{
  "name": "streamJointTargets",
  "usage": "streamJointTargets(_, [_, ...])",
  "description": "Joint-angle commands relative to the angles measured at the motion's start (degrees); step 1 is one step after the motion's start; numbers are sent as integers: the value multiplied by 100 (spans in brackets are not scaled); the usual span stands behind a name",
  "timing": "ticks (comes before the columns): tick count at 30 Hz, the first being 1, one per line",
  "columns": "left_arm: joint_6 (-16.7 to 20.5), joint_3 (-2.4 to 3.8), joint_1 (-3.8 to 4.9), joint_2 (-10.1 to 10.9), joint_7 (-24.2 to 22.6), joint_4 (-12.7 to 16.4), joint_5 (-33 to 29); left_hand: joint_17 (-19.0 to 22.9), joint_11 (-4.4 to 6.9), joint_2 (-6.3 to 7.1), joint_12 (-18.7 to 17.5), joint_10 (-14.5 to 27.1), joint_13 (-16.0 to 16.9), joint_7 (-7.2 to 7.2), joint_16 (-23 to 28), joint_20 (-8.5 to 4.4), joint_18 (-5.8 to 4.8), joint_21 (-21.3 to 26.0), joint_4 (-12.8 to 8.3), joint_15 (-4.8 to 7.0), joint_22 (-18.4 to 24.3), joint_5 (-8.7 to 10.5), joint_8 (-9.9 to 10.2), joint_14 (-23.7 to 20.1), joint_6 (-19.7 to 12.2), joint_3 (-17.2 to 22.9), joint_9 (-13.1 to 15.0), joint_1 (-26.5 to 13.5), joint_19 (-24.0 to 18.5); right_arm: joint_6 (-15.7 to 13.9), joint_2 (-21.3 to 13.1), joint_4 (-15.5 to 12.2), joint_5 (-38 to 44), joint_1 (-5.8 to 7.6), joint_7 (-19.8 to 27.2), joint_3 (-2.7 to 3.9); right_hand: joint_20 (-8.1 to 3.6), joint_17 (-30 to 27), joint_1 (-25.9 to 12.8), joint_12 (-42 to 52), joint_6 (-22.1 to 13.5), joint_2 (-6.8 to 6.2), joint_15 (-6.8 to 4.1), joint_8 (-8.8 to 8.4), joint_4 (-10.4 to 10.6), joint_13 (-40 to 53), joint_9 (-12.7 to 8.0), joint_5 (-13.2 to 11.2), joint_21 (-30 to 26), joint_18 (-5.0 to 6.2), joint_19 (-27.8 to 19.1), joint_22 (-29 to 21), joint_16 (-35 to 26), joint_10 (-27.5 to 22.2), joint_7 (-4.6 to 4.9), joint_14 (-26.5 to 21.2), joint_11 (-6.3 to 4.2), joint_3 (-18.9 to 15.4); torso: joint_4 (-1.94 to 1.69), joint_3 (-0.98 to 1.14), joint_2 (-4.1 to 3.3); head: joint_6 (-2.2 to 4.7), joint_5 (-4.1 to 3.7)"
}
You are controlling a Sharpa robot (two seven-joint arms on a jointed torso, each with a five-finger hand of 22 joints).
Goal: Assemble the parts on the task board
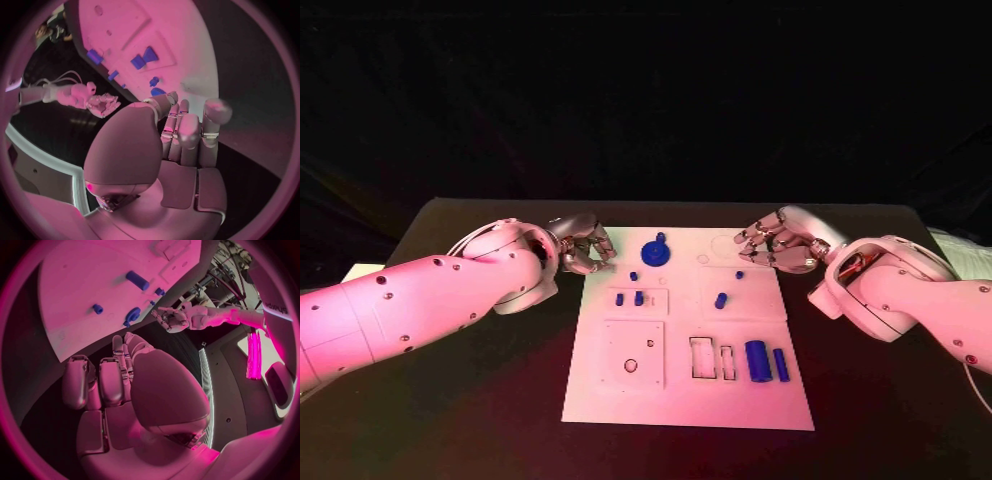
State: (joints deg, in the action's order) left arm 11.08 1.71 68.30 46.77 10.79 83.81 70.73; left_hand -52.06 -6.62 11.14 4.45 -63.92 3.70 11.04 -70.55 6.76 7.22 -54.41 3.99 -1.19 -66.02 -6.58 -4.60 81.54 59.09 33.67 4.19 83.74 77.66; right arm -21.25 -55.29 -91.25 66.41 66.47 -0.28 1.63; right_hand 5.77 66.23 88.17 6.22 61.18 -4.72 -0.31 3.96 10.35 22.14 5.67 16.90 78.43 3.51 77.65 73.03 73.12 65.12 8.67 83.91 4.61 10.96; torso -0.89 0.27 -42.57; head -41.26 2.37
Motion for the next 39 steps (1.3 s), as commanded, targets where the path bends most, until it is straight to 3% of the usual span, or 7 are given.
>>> streamJointTargets(1, [217,-26,4,82,-1190,27,-3879,790,0,-29,50,-50,7,-40,514,11,157,778,31,10,495,22,-70,-340,122,7,2,-137,-375,480,-25,-66,1767,-3,-598,2,31,15,-21,-89,61,-86,26,-3,-17,-181,5,-39,9,74,4,14,5,4,-23,196,-5,78,3,-1,-7,28,-30])
streamJointTargets(4, [-40,-88,4,182,-1748,138,-5707,1128,57,-100,168,-214,27,-97,743,-5,217,1168,87,33,742,34,-123,-497,205,-165,5,-307,-568,625,-38,-125,2408,-3,-799,3,30,15,-80,-164,118,-158,22,4,-12,-371,10,-113,11,74,8,20,12,-2,-67,197,-13,140,5,-3,-5,40,-63])
streamJointTargets(5, [-86,-102,3,213,-1921,184,-6138,1195,71,-102,187,-233,29,-97,785,-6,232,1275,120,27,813,38,-123,-526,201,-241,1,-384,-612,670,-35,-144,2607,-4,-859,3,28,14,-95,-184,132,-177,21,3,-11,-429,11,-138,10,74,8,20,13,-4,-80,197,-16,160,2,-5,-6,50,-109])
streamJointTargets(11, [-52,-153,-1,381,-2550,388,-7385,1387,115,-157,339,-388,62,-130,896,-27,275,1620,126,62,1047,35,-132,-621,192,-510,-11,-499,-728,903,69,-217,3415,-20,-1133,3,20,-47,-155,-248,108,-270,26,-31,-3,-765,-10,-430,-24,84,-22,-17,-24,-62,-133,184,-19,305,5,-1,-13,70,-209])
streamJointTargets(18, [41,-186,-3,497,-2780,490,-7701,1473,136,-198,400,-414,72,-147,937,-42,292,1758,75,75,1143,30,-157,-662,214,-582,-9,-464,-761,1135,232,-202,3974,-59,-1477,0,-13,-110,-211,-238,44,-342,-10,-35,4,-1127,-43,-720,-66,93,-49,-57,-68,-134,-179,177,-36,517,-7,-11,-16,70,-264])
streamJointTargets(26, [82,-196,-4,580,-2885,594,-7750,1494,143,-215,428,-420,76,-153,944,-48,293,1790,50,81,1166,30,-170,-674,224,-614,-8,-447,-763,1351,355,-111,4152,-79,-1612,-6,-24,-117,-221,-231,48,-348,-23,-28,-3,-1245,-49,-763,-73,94,-48,-60,-72,-148,-181,179,-41,610,-7,-4,-22,47,-277])
streamJointTargets(39, [94,-198,-5,643,-2917,674,-7752,1502,147,-226,447,-423,79,-157,945,-52,293,1807,34,85,1179,30,-179,-678,230,-639,-7,-440,-761,1603,469,-19,4173,-115,-1586,-14,-88,-86,-230,-146,315,-225,-96,28,-58,-1485,-1,-955,-51,84,-7,-17,-42,120,-233,202,-112,968,2,-4,-15,5,-275])
